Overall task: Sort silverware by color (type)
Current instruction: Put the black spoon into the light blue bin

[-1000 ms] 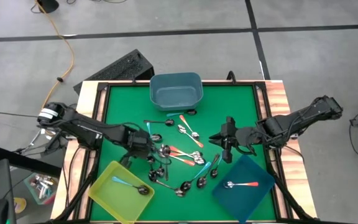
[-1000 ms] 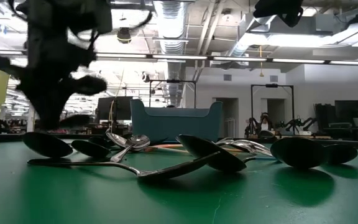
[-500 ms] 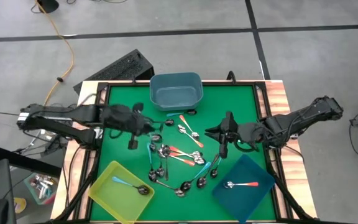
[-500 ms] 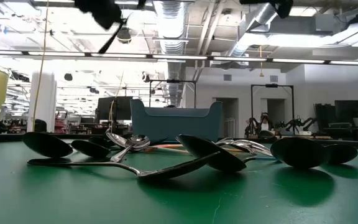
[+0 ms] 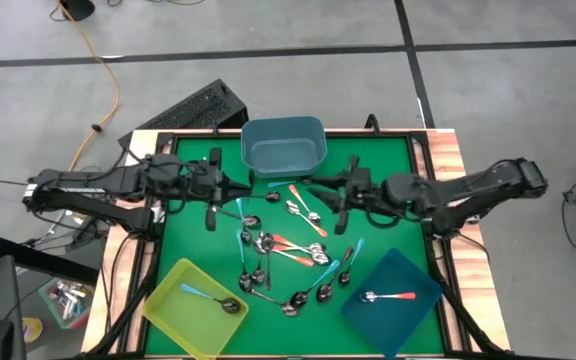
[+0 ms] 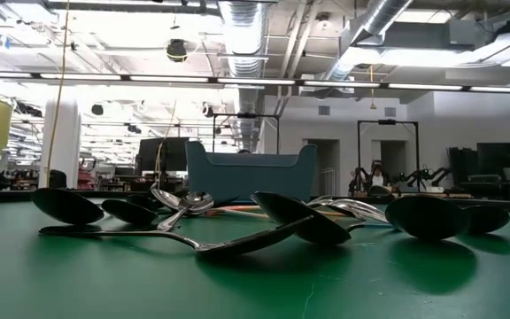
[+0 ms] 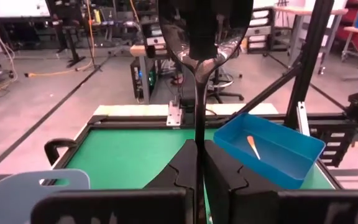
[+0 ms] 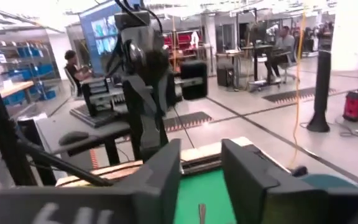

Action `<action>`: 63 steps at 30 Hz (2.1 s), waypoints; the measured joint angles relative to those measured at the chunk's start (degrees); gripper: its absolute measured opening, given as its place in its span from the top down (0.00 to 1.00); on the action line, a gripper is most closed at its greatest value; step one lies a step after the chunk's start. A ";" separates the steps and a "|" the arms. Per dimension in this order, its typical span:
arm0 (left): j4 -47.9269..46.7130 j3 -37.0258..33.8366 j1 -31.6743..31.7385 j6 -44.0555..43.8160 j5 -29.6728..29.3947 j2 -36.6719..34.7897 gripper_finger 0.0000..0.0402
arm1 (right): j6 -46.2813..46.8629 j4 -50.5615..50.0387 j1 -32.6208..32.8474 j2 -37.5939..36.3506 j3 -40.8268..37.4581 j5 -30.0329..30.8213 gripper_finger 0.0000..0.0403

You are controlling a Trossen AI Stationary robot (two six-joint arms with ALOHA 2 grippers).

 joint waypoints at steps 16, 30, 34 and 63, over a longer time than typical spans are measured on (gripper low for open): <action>8.43 -0.02 -0.04 0.35 0.55 7.24 1.00 | -4.92 -1.80 -3.15 19.35 18.92 -9.06 0.37; 10.16 -0.02 -0.11 0.82 1.95 7.78 1.00 | -7.08 -4.19 -3.61 20.58 22.17 -10.40 0.53; 11.18 -0.02 -0.11 1.09 1.93 7.75 1.00 | -7.08 -5.28 -3.61 20.51 22.17 -10.40 0.68; -2.23 0.02 -0.04 -6.97 -19.54 6.03 0.71 | -4.46 -7.12 -12.30 20.53 22.17 -10.16 0.97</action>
